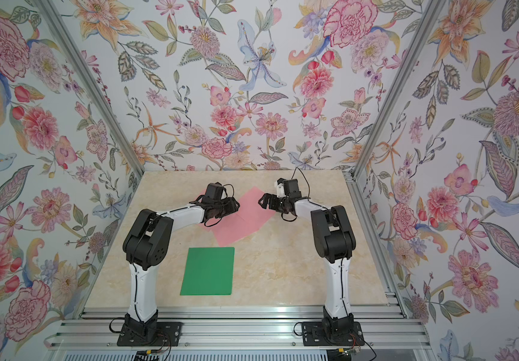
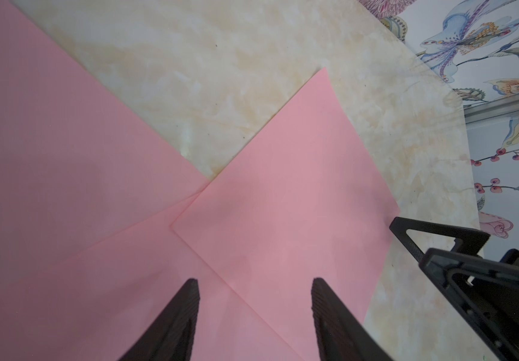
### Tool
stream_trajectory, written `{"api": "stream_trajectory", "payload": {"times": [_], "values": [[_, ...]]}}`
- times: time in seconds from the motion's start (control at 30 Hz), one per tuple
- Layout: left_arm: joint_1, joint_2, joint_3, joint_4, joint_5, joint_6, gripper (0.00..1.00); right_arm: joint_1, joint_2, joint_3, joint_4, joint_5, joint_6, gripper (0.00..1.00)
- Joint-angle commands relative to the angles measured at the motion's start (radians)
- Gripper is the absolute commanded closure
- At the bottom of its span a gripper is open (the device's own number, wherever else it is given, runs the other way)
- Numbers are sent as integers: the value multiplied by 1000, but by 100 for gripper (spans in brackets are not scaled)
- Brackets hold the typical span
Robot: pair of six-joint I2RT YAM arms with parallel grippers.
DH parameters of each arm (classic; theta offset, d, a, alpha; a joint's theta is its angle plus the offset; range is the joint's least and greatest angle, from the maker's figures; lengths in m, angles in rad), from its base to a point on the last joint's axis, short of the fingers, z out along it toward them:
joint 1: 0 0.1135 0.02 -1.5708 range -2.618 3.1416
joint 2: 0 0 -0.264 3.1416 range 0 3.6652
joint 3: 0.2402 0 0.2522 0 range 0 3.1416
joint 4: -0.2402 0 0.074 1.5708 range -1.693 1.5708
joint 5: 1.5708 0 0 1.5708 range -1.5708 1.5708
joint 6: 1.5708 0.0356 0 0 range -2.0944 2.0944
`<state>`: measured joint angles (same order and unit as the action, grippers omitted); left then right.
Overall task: Sort the scattered colored papers by color
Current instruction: Pick up the colored paper from the center of the board.
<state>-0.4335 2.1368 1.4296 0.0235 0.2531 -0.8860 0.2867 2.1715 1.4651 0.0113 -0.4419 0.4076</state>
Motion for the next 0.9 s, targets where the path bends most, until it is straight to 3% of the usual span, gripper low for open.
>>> {"api": "stream_trajectory", "payload": {"times": [0.0,0.53,0.87], "values": [[-16,36,29,1,-35,-34,41,0,26,-9,-8,-14,4,0],[-55,58,11,21,-49,-227,43,-4,20,-46,16,-28,7,0],[-86,52,-62,134,-60,-353,43,-10,16,-61,29,-36,10,0]]}}
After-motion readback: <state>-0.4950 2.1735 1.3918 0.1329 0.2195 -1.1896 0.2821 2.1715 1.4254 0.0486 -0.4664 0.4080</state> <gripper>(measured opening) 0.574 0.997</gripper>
